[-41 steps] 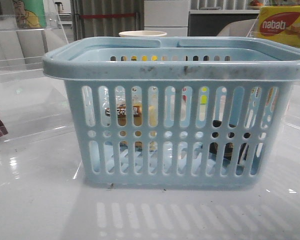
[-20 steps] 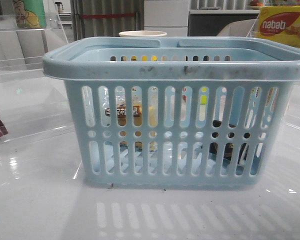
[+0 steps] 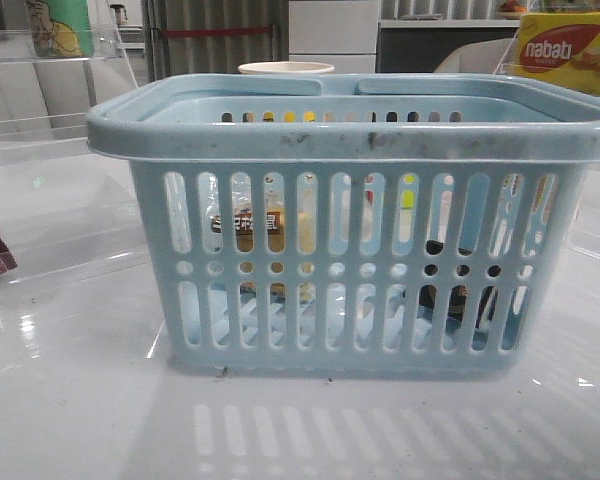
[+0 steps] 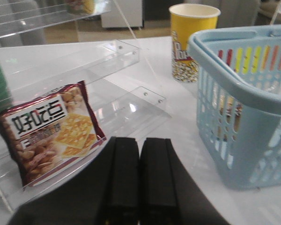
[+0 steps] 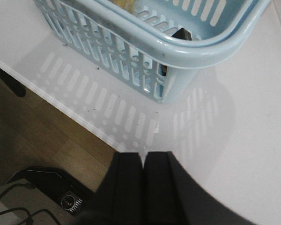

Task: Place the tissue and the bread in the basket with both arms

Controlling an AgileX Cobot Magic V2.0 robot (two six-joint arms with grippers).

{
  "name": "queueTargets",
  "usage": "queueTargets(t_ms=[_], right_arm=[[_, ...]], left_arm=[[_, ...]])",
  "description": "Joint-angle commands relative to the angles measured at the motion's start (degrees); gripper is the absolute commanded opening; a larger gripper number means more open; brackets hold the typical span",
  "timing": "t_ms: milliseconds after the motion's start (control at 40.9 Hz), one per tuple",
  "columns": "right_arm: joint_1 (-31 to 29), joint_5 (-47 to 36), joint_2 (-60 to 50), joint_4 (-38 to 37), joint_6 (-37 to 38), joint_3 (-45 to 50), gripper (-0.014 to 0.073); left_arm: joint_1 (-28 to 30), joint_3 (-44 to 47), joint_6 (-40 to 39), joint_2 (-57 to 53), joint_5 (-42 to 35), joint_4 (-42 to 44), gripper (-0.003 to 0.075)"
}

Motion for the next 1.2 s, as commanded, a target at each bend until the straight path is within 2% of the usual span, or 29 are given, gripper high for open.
queueTargets(t_ms=[0,171,416,709,1174], right_arm=[[-0.3,-3.3,-0.1,-0.1,0.0,-1.4,0.0027],[-0.3,-3.3,-0.1,-0.1,0.0,-1.4,0.0027],[-0.3,-3.2,-0.1,-0.1,0.0,-1.4,0.0027],[-0.3,-3.2,-0.1,-0.1,0.0,-1.4,0.0027],[-0.3,-3.1,-0.1,-0.1,0.0,-1.4,0.0027]], left_arm=[[3.9,2.2,-0.7,-3.8,-8.1,-2.0,0.0093],[7.8,6.2,-0.7,-9.0,-10.1,-2.0,0.0093],[8.0,14.6,-0.7,-10.3,-26.5,-1.5,0.0093],[8.0,14.6,1.0,-10.3,-23.4,-1.5,0.0093],[8.0,14.6,1.0,-10.3,-23.1,-1.5,0.0093]])
